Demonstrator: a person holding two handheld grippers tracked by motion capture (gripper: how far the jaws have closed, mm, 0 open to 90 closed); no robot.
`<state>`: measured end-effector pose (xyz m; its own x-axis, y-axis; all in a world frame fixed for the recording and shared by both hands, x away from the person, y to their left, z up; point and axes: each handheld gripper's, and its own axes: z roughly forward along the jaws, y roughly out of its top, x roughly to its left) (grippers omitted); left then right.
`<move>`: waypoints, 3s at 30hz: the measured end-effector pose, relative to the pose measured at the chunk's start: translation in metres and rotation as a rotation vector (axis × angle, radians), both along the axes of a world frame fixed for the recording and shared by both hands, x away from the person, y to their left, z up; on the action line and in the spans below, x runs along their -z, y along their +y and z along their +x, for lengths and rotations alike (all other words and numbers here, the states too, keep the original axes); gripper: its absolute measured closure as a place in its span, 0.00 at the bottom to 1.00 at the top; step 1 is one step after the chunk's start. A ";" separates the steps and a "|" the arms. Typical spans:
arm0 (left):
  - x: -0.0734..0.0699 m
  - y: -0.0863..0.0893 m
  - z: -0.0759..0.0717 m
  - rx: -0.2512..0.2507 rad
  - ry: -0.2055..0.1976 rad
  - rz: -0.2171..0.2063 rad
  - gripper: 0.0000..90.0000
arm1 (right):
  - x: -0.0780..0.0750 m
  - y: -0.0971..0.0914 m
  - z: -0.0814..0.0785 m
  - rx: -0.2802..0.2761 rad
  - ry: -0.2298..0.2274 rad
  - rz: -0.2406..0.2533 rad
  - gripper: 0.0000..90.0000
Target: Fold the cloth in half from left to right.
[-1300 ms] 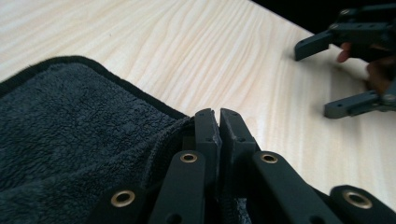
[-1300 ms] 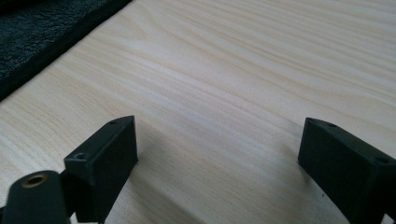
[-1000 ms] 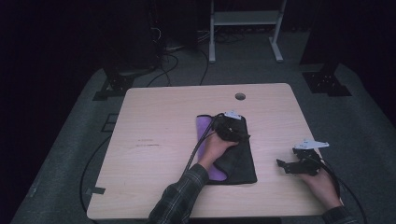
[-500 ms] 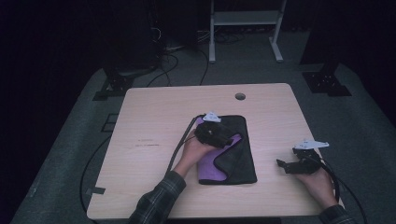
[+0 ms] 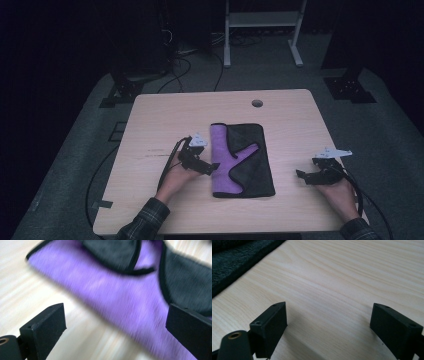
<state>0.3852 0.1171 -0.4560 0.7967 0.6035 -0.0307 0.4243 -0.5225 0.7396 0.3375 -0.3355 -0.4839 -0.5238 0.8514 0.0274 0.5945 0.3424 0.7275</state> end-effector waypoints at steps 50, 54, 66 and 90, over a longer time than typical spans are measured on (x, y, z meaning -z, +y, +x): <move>0.027 0.081 -0.030 -0.036 -0.010 0.066 0.00 | -0.059 0.100 0.055 -0.247 -0.070 0.068 0.18; 0.027 0.081 -0.028 -0.037 -0.009 0.061 0.00 | -0.059 0.110 0.059 -0.265 -0.072 0.087 0.19; 0.027 0.080 -0.028 -0.045 -0.009 0.058 0.00 | -0.052 0.147 0.065 -0.379 -0.035 0.103 0.30; 0.027 0.080 -0.028 -0.044 -0.009 0.062 0.00 | -0.023 0.196 0.071 -0.478 -0.006 0.005 0.81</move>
<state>0.3572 0.1975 -0.4834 0.7696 0.6383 0.0149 0.4412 -0.5485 0.7102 0.4087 -0.1398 -0.4607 -0.8568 0.5149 0.0270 0.3673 0.5728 0.7328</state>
